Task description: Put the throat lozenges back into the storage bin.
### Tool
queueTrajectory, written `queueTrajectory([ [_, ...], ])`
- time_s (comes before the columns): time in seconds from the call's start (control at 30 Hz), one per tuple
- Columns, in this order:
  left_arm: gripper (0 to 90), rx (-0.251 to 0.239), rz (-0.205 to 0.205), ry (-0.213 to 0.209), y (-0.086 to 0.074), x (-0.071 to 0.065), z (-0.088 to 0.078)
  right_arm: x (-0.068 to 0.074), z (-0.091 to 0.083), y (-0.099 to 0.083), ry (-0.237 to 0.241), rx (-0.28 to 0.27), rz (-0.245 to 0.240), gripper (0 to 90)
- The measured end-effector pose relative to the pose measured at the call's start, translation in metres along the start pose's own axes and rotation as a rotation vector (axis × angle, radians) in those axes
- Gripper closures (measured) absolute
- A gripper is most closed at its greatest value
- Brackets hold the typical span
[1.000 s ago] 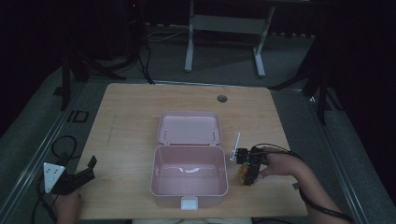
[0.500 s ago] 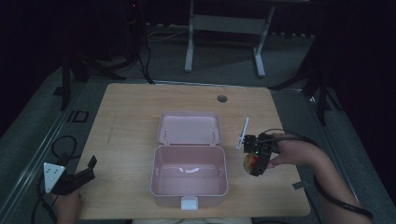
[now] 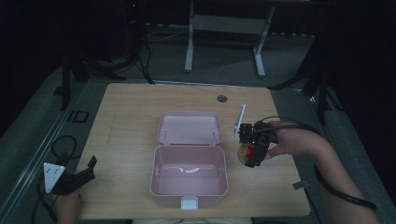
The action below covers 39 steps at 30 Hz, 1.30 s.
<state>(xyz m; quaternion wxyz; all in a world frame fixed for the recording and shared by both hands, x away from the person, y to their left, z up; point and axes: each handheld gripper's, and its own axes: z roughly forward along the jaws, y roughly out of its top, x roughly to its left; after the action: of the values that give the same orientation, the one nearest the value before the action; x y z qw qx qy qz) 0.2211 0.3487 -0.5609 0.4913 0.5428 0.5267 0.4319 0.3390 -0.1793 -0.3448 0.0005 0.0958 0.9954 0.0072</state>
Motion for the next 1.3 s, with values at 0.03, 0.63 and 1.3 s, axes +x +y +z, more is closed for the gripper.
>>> queueTrajectory([
  [0.03,0.4,0.001,0.0,0.0,0.0,0.0,0.0,0.002,0.0,0.004,0.003,0.0,-0.016,20.4],
  [0.63,0.4,-0.003,-0.006,-0.003,0.0,0.001,0.0,0.035,0.008,0.078,0.035,-0.021,-0.192,20.4],
  [1.3,0.4,-0.002,-0.007,-0.004,0.0,0.001,0.0,0.046,0.084,0.105,0.143,0.039,-0.277,20.4],
])
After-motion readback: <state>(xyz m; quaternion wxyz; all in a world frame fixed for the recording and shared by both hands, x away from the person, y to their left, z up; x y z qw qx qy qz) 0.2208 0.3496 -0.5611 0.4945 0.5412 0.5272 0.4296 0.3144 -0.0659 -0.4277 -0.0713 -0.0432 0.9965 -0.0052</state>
